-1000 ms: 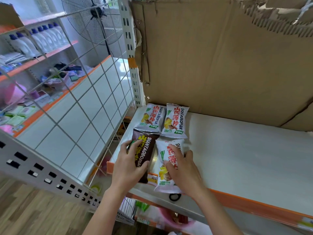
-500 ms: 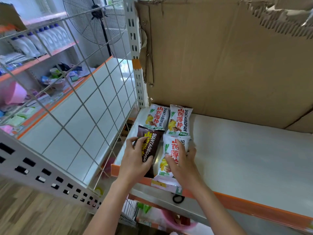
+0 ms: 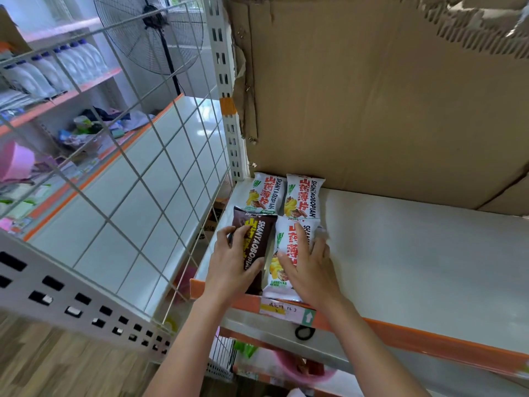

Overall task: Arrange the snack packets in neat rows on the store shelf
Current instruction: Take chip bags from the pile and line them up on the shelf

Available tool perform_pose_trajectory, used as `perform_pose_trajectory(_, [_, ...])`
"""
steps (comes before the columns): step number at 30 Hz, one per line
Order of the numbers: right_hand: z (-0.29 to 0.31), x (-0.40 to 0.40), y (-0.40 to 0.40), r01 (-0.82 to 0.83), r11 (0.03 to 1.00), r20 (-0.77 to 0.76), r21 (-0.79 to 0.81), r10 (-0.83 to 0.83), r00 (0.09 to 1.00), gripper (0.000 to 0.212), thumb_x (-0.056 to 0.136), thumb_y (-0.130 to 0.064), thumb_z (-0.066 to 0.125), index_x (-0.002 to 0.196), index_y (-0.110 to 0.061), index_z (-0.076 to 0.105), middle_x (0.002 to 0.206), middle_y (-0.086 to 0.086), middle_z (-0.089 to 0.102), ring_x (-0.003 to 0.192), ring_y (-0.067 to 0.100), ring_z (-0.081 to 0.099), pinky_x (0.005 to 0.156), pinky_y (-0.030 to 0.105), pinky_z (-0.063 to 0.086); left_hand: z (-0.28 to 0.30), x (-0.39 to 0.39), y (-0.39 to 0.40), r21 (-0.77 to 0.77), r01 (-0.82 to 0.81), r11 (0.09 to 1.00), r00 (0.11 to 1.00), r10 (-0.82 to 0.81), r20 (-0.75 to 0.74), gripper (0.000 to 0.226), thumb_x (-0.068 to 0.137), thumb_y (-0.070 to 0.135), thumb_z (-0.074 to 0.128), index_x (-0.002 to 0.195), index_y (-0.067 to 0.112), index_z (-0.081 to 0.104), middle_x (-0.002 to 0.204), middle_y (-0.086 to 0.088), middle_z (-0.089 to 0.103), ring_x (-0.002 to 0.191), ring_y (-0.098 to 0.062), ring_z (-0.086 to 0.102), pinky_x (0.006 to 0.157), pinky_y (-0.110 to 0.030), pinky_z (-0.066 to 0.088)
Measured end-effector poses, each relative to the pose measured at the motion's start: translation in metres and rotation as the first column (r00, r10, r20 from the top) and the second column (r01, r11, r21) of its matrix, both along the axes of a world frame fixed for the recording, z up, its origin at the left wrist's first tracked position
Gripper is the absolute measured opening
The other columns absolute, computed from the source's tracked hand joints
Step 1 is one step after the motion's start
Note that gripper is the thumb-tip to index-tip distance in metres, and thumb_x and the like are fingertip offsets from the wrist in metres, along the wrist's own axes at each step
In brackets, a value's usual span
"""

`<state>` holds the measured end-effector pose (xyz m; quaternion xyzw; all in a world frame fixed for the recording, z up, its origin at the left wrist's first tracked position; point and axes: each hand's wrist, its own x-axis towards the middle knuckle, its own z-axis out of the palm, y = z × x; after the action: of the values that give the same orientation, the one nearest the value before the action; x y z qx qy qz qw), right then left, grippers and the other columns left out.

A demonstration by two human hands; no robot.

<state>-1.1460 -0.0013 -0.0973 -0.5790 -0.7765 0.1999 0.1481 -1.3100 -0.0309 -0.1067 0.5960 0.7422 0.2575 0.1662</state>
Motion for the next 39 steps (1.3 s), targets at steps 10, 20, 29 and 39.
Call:
perform_pose_trajectory(10, [0.015, 0.02, -0.021, 0.06, 0.997, 0.056, -0.042, -0.058, 0.997, 0.057, 0.097, -0.047, 0.032, 0.146, -0.022, 0.016, 0.136, 0.01, 0.037, 0.121, 0.026, 0.039, 0.095, 0.037, 0.04, 0.024, 0.0, -0.011, 0.047, 0.136, 0.99, 0.95, -0.117, -0.29, 0.054, 0.084, 0.036, 0.064, 0.131, 0.016, 0.046, 0.136, -0.008, 0.038, 0.125, -0.03, 0.031, 0.1, -0.046, 0.035])
perform_pose_trajectory(20, [0.013, 0.117, -0.094, 0.349, 0.93, -0.079, 0.115, -0.341, 0.937, 0.028, 0.094, -0.019, 0.045, 0.119, -0.014, 0.055, 0.117, 0.0, 0.052, 0.111, 0.015, 0.044, 0.088, 0.025, 0.036, 0.036, 0.088, -0.025, 0.154, 0.513, 0.844, 0.845, -0.466, -0.262, 0.023, 0.08, 0.033, 0.056, 0.077, 0.014, 0.067, 0.079, -0.003, 0.062, 0.076, -0.026, 0.057, 0.068, -0.036, 0.048])
perform_pose_trajectory(29, [0.012, 0.267, -0.205, 0.624, 0.757, -0.051, 0.193, -0.628, 0.777, 0.024, 0.075, 0.001, 0.067, 0.097, -0.007, 0.062, 0.094, 0.009, 0.057, 0.083, 0.029, 0.059, 0.067, 0.035, 0.049, 0.03, 0.249, -0.07, 0.127, 0.778, 0.616, 0.628, -0.755, -0.189, 0.033, 0.078, 0.038, 0.044, 0.082, 0.013, 0.065, 0.083, -0.002, 0.057, 0.072, -0.027, 0.058, 0.065, -0.034, 0.05])
perform_pose_trajectory(39, [-0.004, 0.388, -0.287, 0.825, 0.539, -0.073, 0.17, -0.828, 0.556, 0.024, 0.082, -0.007, 0.066, 0.105, -0.007, 0.062, 0.102, 0.007, 0.06, 0.093, 0.023, 0.058, 0.077, 0.029, 0.048, 0.032, 0.385, -0.122, 0.053, 0.869, 0.492, 0.493, -0.851, -0.183, 0.014, 0.075, 0.01, 0.074, 0.088, 0.012, 0.069, 0.088, -0.004, 0.064, 0.078, -0.022, 0.061, 0.068, -0.026, 0.038])
